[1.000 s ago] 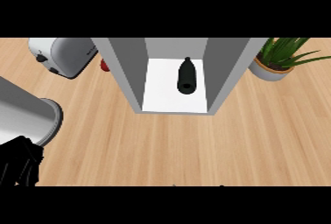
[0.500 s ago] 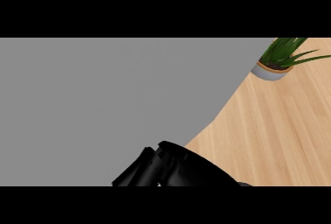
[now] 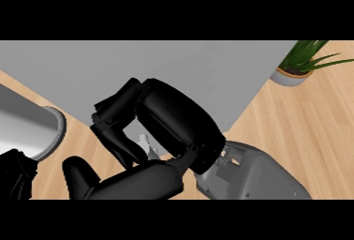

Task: Pick up the wine, place it into the cabinet and close the cabinet

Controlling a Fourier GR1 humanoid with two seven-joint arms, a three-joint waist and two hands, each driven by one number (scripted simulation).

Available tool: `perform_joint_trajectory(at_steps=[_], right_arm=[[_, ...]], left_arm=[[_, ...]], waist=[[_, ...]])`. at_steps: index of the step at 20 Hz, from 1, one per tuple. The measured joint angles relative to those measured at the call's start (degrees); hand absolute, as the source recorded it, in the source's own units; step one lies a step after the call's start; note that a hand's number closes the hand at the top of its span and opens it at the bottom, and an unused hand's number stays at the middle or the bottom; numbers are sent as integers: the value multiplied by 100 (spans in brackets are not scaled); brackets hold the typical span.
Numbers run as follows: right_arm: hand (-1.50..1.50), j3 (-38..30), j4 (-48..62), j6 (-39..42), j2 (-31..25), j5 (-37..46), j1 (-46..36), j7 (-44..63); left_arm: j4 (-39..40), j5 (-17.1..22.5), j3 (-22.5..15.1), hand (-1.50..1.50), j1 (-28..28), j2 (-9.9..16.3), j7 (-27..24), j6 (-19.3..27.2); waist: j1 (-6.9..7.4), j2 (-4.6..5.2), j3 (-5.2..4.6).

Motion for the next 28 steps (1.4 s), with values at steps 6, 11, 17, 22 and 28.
perform_joint_trajectory(at_steps=[6,11,17,22,28], right_arm=[[150,-232,960,-14,5,-330,-199,-530],[150,-539,1692,372,-2,-351,-164,-918],[150,-757,2217,871,5,-382,-283,-1201],[150,-861,2493,1346,-68,-374,-285,-1515],[150,-917,2722,1824,-192,-360,-314,-1786]], left_arm=[[-135,114,233,150,92,-7,160,-201],[-180,-122,184,150,2,-189,299,-156],[-72,-143,350,150,-156,-238,417,-236],[-21,-147,389,150,-229,-258,463,-280],[-30,-267,357,150,-263,-323,433,-270]], waist=[[5,-2,-4],[-19,2,-4],[-8,-98,-24],[47,-171,-53],[105,-212,-76]])
